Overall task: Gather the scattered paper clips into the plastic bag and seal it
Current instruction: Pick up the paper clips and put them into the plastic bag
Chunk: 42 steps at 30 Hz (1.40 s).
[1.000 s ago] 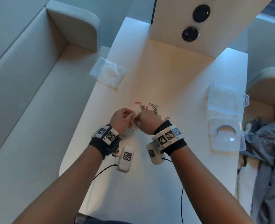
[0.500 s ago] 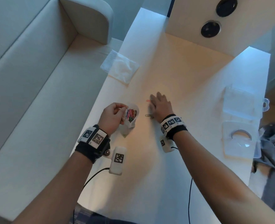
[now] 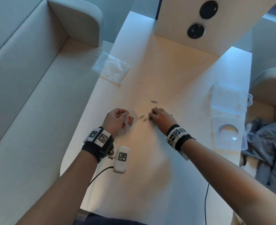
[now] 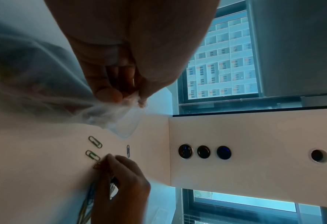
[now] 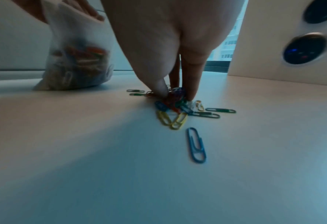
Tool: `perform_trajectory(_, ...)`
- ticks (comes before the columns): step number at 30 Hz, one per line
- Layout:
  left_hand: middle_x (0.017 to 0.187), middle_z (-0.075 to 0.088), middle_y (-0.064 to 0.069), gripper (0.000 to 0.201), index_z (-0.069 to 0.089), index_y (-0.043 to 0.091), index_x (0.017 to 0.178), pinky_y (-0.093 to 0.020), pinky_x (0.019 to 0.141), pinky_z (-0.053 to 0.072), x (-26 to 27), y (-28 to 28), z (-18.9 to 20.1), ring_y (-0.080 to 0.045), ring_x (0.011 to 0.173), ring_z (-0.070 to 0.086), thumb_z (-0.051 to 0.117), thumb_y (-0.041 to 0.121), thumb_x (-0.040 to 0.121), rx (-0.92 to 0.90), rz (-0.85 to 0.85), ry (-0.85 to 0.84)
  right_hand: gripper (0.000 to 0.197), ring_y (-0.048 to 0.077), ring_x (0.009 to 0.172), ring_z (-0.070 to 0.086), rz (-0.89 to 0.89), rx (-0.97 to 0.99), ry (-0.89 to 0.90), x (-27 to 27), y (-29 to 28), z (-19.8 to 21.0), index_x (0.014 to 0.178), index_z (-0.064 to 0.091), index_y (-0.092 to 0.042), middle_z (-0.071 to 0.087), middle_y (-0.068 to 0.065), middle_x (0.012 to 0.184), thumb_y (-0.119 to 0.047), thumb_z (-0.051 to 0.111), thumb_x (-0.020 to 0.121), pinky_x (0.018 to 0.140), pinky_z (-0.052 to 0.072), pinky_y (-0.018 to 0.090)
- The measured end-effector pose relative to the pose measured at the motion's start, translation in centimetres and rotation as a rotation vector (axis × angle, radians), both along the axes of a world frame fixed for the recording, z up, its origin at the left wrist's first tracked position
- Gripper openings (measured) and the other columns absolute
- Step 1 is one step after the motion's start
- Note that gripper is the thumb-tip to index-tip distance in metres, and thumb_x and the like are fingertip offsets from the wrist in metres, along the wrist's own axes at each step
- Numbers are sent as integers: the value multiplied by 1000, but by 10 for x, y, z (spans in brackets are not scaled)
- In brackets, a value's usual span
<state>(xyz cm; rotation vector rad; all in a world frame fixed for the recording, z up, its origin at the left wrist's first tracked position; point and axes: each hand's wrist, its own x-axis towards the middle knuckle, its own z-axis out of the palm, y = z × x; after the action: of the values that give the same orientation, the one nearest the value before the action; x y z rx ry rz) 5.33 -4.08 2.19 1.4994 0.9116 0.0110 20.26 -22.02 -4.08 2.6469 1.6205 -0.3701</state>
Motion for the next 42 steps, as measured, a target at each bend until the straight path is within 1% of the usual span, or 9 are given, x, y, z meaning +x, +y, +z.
perform_trajectory(3, 96, 70, -11, 9, 65, 16, 96, -39, 73, 59, 8, -11, -3, -24, 85, 68, 57, 19, 95, 21, -30, 36, 17, 26, 95, 62, -166, 83, 108, 10, 6, 6, 100, 73, -11, 65, 6, 108, -7, 64, 87, 84, 54, 36)
perform_trajectory(6, 94, 70, -8, 7, 63, 23, 89, -45, 78, 59, 14, -22, -3, -26, 87, 70, 58, 22, 94, 47, -56, 54, 11, 18, 85, 67, -644, 344, 367, 21, 5, 19, 88, 79, -12, 74, 1, 90, -16, 70, 84, 85, 54, 30)
perform_trajectory(10, 83, 69, -3, 8, 63, 16, 96, -45, 75, 58, 20, -31, 0, -23, 70, 66, 58, 23, 95, 35, -45, 69, 15, 25, 96, 71, -1291, 808, 1200, 26, -9, 36, 98, 75, -5, 74, 14, 101, -7, 73, 83, 86, 59, 33)
perform_trajectory(14, 76, 67, 0, 10, 63, 14, 98, -37, 65, 57, 26, -34, 2, -17, 61, 61, 57, 22, 96, 52, -45, 83, 25, 31, 110, 64, -1349, 1161, 1759, 12, -10, 64, 111, 62, 7, 67, 23, 108, 0, 66, 87, 84, 59, 33)
perform_trajectory(18, 67, 64, -3, 11, 62, 10, 98, -26, 49, 48, 31, -38, 3, -16, 48, 54, 56, 18, 96, 67, -39, 89, 21, 28, 102, 66, -1249, 1056, 1943, -14, 4, 78, 109, 61, 7, 68, 21, 100, -3, 60, 91, 84, 59, 31)
perform_trajectory(28, 75, 66, -6, 13, 62, 6, 103, -29, 49, 53, 33, -38, 3, -19, 55, 60, 55, 15, 96, 84, -29, 60, 29, 23, 87, 67, -1140, 648, 1483, -43, 29, 80, 116, 62, 11, 67, 19, 97, 10, 43, 94, 83, 59, 30)
perform_trajectory(34, 75, 64, -2, 12, 61, 6, 103, -17, 43, 49, 32, -38, 5, -15, 58, 60, 57, 13, 95, 88, -35, 21, 12, 14, 71, 70, -707, 437, 610, -42, 30, 81, 86, 79, -13, 75, 1, 78, -9, 69, 82, 72, 58, 27)
perform_trajectory(37, 74, 65, -4, 12, 61, 6, 102, -19, 44, 50, 33, -35, 6, -15, 54, 58, 57, 15, 95, 67, -39, 6, 10, 9, 65, 58, -593, 424, 499, -45, 37, 85, 83, 79, -11, 70, 1, 75, -12, 69, 83, 67, 48, 17)
perform_trajectory(42, 82, 68, -8, 7, 61, 12, 97, -33, 59, 55, 32, -29, 2, -18, 58, 61, 58, 18, 95, 83, -64, -3, 23, 18, 80, 66, -354, 135, 518, -35, 41, 102, 92, 78, -11, 74, 6, 87, -7, 56, 88, 86, 53, 31)
